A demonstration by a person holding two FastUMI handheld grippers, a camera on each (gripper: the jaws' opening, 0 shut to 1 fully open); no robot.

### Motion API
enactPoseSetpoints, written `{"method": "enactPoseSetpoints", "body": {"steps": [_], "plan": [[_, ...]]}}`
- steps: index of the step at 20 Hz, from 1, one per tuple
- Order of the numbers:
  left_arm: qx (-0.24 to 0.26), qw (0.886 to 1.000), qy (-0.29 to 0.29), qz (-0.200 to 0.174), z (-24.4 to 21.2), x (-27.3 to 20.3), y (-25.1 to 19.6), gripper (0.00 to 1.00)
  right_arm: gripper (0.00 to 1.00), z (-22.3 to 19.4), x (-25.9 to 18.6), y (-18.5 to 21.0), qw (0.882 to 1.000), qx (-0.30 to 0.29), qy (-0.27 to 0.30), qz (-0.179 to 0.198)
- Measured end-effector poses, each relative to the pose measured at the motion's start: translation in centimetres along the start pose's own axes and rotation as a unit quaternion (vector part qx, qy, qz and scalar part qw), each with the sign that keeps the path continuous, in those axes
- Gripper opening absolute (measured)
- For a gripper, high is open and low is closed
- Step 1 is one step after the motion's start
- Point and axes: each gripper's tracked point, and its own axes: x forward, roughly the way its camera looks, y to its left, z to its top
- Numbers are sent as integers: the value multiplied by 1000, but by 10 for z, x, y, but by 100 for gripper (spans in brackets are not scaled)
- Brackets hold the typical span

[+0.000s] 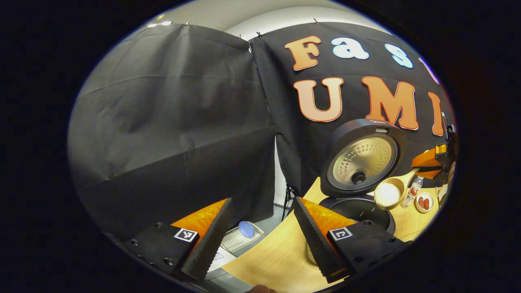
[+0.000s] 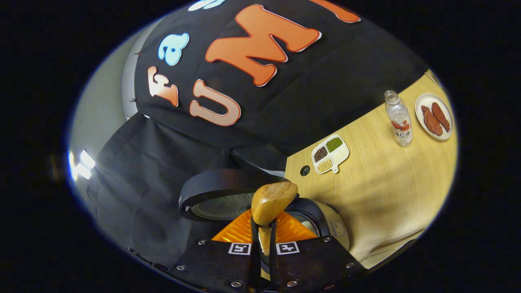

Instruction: Close the left gripper, press the button to open the rice cooker; take a wooden spoon from the chopstick holder with the right hand, scoop a spoonful of rice and pour it into the rice cooker, then put the wooden spoon back into the chopstick holder.

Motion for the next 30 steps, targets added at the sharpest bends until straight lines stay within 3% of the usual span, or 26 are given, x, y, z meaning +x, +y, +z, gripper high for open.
{"method": "enactPoseSetpoints", "body": {"steps": [5,8,11,12,18,24,30], "plan": [[0,1000,3,1,-3,5,3,96,8,2,-1,10,995,-100,-18,-5],[3,1000,2,1,-4,7,2,100,8,4,-3,20,989,-146,-28,1],[7,1000,2,0,-4,10,1,96,8,6,-5,32,979,-201,-41,-1],[7,1000,3,-1,-5,10,1,100,8,9,-6,36,975,-215,-48,0],[11,1000,6,0,-5,14,-1,100,8,16,-10,45,952,-295,-75,10],[12,1000,14,4,-10,15,3,100,8,22,-11,50,919,-380,-105,17],[11,1000,21,8,-13,16,8,100,8,21,-7,50,867,-485,-111,36]]}}
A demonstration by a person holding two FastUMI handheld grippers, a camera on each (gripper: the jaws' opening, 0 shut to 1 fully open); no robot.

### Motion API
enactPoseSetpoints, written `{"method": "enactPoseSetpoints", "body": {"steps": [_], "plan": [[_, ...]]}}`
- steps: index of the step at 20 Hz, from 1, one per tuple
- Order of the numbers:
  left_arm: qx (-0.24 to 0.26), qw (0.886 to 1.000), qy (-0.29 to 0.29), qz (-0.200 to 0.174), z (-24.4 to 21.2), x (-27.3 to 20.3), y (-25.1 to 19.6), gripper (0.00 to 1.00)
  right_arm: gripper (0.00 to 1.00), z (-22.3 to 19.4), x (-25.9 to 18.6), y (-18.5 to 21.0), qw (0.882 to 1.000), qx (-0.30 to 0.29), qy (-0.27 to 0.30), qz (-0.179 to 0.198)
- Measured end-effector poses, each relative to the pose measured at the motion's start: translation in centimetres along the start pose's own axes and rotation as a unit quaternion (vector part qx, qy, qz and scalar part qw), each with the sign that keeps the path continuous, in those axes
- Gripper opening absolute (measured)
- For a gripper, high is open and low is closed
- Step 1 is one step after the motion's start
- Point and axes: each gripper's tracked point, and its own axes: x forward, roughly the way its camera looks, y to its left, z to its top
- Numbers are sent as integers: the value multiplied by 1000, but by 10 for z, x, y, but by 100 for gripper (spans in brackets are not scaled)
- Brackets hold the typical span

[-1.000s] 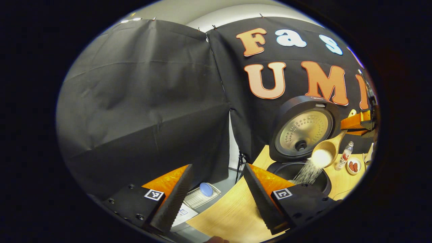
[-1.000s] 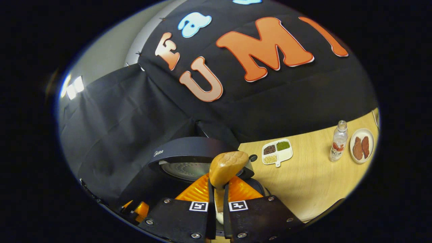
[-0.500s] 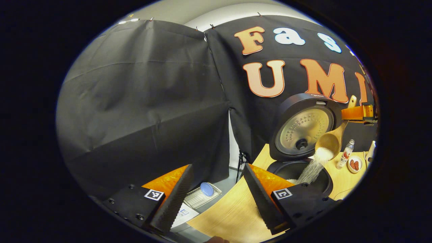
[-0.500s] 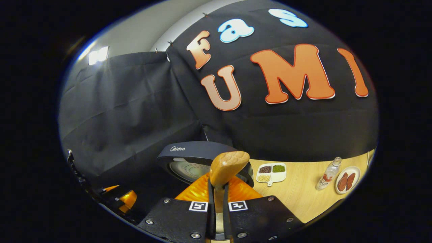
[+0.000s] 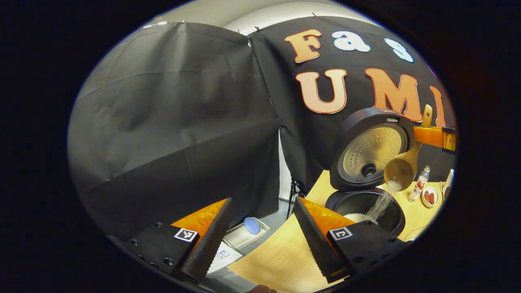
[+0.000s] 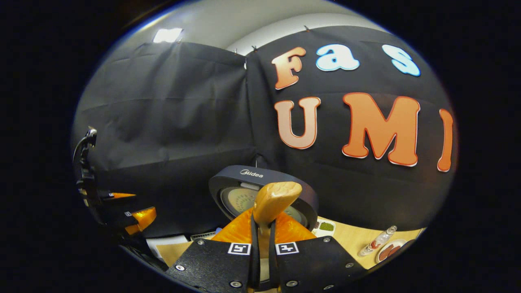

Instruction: Close the left gripper, press the button to open the rice cooker; take a wooden spoon from the chopstick holder with the right hand, scoop a spoonful of rice and pour it into the rice cooker, then put the wooden spoon back into the chopstick holder.

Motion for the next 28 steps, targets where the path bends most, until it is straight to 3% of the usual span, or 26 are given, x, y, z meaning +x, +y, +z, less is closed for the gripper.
{"method": "enactPoseSetpoints", "body": {"steps": [6,13,20,23,26,28], "plan": [[4,1000,1,9,2,-3,4,96,8,2,-3,-4,999,-51,-10,5],[-5,1000,1,7,5,-21,-8,100,8,-12,-21,-26,999,41,6,-18],[-11,1000,23,-3,-4,-39,-47,99,8,-51,-89,-94,987,117,43,-106],[-25,999,35,-14,-6,-47,-71,100,8,-77,-128,-127,971,166,62,-159],[2,1000,22,-5,3,-52,-86,97,8,-103,-173,-168,955,195,70,-211],[12,1000,16,-19,10,-57,-107,99,8,-117,-204,-192,945,205,75,-244]]}}
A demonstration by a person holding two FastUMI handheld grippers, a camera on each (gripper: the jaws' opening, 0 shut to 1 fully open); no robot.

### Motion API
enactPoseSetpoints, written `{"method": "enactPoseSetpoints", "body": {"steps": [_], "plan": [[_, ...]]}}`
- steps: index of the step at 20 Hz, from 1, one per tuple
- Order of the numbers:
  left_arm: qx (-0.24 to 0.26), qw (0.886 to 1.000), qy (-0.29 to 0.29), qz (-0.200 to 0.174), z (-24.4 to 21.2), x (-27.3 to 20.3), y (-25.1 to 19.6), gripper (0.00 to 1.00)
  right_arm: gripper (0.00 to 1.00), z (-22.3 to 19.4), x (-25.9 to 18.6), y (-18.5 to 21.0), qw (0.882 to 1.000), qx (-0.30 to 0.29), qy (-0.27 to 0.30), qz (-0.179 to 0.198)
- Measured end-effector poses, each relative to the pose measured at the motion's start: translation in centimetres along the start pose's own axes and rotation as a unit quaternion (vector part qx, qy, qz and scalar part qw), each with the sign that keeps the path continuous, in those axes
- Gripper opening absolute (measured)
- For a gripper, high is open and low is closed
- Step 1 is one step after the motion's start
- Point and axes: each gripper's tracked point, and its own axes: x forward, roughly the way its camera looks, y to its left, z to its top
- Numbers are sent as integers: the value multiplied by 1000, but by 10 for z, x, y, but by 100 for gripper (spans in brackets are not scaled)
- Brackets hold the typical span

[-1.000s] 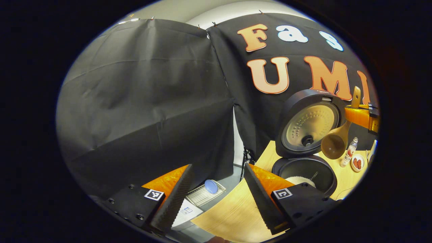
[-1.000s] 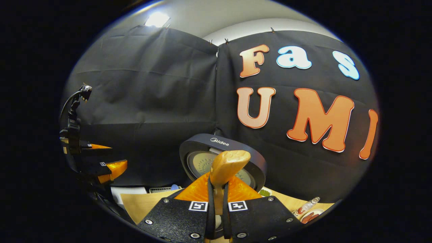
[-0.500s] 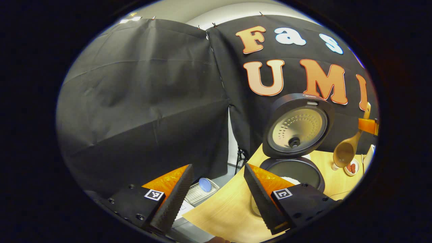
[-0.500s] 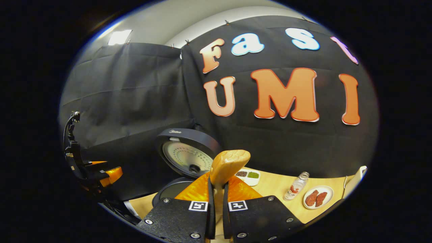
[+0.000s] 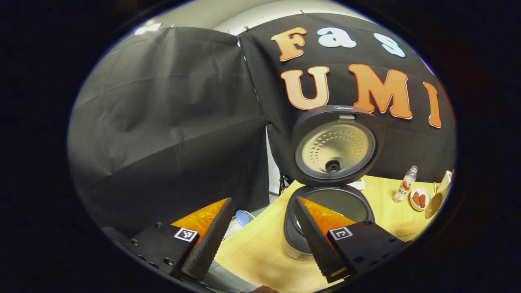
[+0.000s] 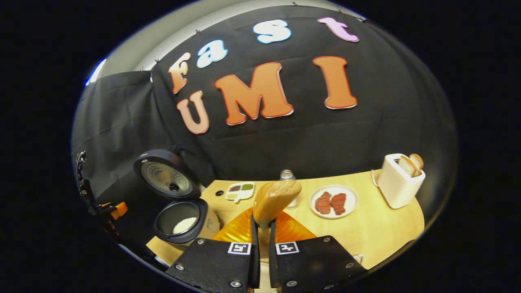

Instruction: Close the left gripper, press the button to open the rice cooker; take a wooden spoon from the chopstick holder with the right hand, scoop a spoonful of rice and pour it into the rice cooker, then put the wooden spoon back into the chopstick holder.

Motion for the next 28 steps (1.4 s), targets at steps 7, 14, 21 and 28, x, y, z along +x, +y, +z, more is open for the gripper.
{"method": "enactPoseSetpoints", "body": {"steps": [7,14,21,28], "plan": [[9,999,-15,-36,23,-8,-52,96,8,-25,-46,-107,994,49,13,-96],[23,998,-30,-45,43,-15,-78,99,8,-63,-63,-170,984,82,34,-155],[-7,997,-49,-52,94,-23,-80,100,10,-122,-48,-181,974,153,66,-152],[-36,990,-89,-100,203,37,-100,96,15,-156,-44,-195,958,213,96,-166]]}}
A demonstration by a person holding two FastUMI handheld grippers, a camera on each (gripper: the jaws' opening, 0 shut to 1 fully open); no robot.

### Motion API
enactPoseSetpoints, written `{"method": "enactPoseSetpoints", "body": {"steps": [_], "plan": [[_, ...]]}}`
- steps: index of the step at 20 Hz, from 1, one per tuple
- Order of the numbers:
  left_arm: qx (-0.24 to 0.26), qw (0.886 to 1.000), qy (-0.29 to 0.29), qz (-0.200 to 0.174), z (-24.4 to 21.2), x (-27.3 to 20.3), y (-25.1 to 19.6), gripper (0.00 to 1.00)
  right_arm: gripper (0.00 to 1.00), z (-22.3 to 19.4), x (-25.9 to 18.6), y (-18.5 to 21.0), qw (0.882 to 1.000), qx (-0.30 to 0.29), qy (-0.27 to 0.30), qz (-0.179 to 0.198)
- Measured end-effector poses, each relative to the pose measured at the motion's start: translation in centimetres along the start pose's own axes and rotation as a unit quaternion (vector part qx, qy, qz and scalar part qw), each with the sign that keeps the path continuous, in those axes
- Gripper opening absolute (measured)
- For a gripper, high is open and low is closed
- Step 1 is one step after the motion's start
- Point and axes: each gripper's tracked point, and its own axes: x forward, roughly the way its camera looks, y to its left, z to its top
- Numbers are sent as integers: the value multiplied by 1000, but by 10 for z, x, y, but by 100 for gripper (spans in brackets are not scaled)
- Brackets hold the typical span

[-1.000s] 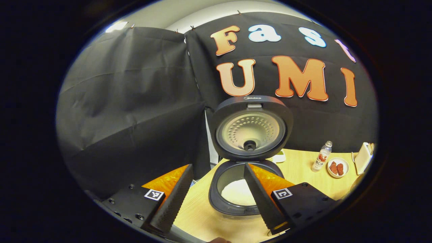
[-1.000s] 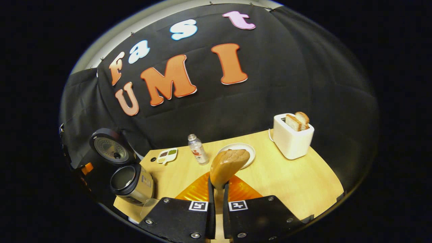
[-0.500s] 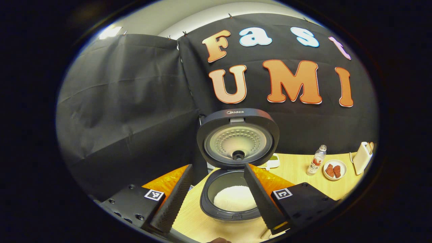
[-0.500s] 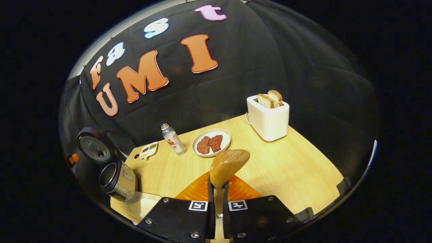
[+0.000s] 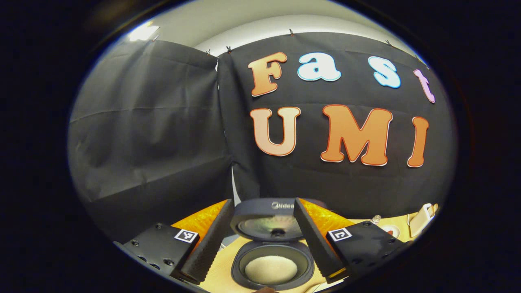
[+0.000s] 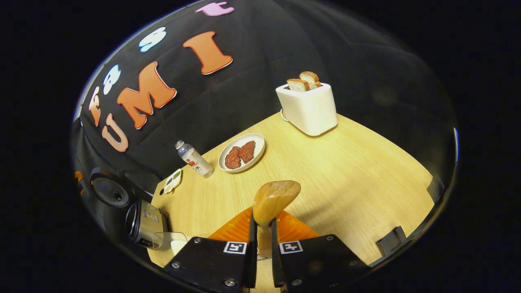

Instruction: Close the left gripper, press the button to open the rice cooker; take a wooden spoon from the chopstick holder with the right hand, scoop a spoonful of rice and pour it into the rice cooker, then put the wooden spoon back into the chopstick holder.

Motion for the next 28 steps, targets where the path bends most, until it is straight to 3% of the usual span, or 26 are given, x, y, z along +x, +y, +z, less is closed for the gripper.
{"method": "enactPoseSetpoints", "body": {"steps": [2,3,4,6,8,9,10,11,13,15,17,21,22,24,25,26,27,28], "plan": [[-1,1000,13,-14,5,34,-13,96,18,4,-2,0,1000,3,-5,2],[5,999,26,-22,1,50,-21,96,10,6,-3,-3,1000,1,-8,-5],[8,998,45,-31,-8,65,-29,96,23,7,-4,-10,1000,-2,-6,-14],[5,995,95,-43,-32,91,-41,97,36,11,-18,-18,1000,0,2,-18],[34,991,131,-12,-47,110,-28,97,41,26,-35,-26,1000,5,-11,-17],[35,988,146,-22,-48,111,-32,97,55,34,-43,-29,1000,5,-21,-21],[40,984,170,-32,-56,111,-39,100,53,41,-46,-34,999,3,-31,-29],[43,981,185,-31,-57,110,-39,97,64,48,-51,-39,999,-1,-39,-37],[51,971,234,-24,-73,96,-36,98,71,61,-55,-42,997,-16,-53,-50],[33,950,308,-33,-103,75,-40,99,75,68,-60,-40,997,-29,-58,-52],[27,916,400,-37,-133,44,-32,99,76,74,-61,-30,997,-30,-60,-42],[22,874,484,-31,-188,5,-25,100,77,80,-55,-15,997,-35,-60,-25],[26,863,503,-32,-206,-4,-24,96,77,81,-54,-11,997,-40,-58,-22],[28,835,549,-22,-254,-15,-22,92,77,80,-57,-1,997,-50,-54,-15],[18,813,581,-12,-270,-26,-21,96,77,81,-60,2,997,-56,-52,-13],[17,847,532,-13,-279,1,-22,96,77,83,-62,6,997,-62,-51,-8],[17,835,549,-11,-300,5,-24,96,77,84,-62,11,996,-68,-52,-6],[24,851,524,-16,-287,11,-33,96,77,85,-61,17,996,-74,-54,-2]]}}
